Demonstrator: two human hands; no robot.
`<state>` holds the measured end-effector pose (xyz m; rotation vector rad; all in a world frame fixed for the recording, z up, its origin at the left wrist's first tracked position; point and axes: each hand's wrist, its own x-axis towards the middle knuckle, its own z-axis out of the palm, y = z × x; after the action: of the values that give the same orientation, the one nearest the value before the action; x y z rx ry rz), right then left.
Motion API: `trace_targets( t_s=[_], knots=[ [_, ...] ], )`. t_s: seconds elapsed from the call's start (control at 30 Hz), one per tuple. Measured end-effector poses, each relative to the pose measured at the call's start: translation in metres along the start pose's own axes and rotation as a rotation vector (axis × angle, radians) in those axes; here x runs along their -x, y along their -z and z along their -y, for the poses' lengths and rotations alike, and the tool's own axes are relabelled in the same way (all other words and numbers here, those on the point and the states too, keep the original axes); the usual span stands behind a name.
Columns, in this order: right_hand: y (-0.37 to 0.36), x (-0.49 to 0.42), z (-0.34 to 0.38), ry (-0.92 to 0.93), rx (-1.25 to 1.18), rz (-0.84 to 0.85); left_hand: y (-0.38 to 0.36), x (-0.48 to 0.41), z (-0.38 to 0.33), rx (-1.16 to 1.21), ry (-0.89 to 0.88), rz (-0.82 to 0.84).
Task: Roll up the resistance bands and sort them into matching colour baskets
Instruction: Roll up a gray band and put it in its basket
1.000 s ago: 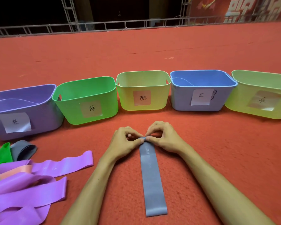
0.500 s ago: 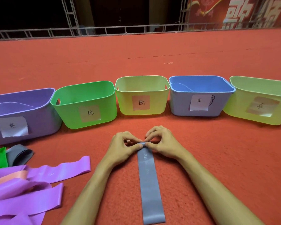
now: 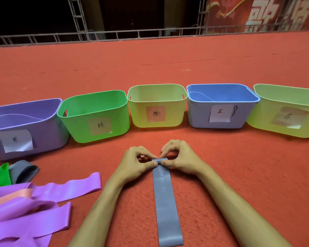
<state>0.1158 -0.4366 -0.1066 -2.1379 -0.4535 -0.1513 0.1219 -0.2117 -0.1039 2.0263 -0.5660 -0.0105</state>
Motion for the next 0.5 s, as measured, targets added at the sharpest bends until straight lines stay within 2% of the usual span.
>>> trace_targets(
  t_s=[0.27,0.5],
  knots=[
    [-0.0016,-0.0022,-0.0015,0.005,0.034,-0.017,-0.0005,-0.0004,0.0032,0.057,0.008,-0.047],
    [0.0013,0.0006,-0.0034,0.025,0.059,0.002,-0.0024,-0.0008,0.0057,0.007,0.026,-0.064]
  ],
)
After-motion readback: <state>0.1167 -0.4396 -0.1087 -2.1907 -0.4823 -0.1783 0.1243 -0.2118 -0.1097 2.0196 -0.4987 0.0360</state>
